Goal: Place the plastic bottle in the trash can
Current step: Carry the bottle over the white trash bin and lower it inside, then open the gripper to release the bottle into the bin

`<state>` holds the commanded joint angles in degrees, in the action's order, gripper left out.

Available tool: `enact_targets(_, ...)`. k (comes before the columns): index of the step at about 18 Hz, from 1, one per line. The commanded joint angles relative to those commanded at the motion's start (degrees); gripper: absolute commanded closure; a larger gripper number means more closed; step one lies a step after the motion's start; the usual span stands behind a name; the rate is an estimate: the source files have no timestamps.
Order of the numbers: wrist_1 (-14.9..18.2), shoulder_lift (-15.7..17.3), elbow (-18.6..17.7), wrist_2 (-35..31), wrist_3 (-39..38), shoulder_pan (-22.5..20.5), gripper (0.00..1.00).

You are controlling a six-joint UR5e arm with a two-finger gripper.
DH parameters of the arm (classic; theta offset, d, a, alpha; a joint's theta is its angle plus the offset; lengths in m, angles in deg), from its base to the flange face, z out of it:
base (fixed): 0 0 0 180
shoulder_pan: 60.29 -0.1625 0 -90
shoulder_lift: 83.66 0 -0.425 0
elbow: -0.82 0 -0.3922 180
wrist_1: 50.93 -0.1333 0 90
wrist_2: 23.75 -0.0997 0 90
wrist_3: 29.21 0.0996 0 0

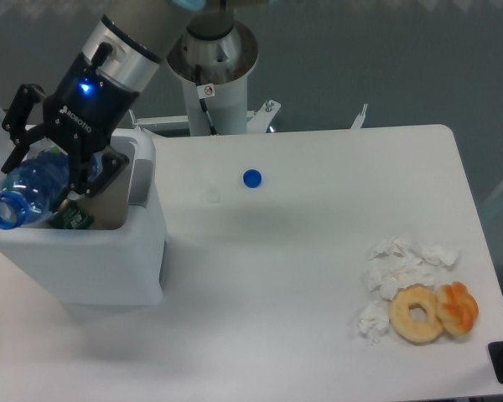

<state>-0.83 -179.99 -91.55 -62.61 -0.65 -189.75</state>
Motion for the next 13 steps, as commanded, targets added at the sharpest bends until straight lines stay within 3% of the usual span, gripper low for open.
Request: enact_targets(13,0.0,-1.7,-2.8,6.8,2.3,-2.5,0.26)
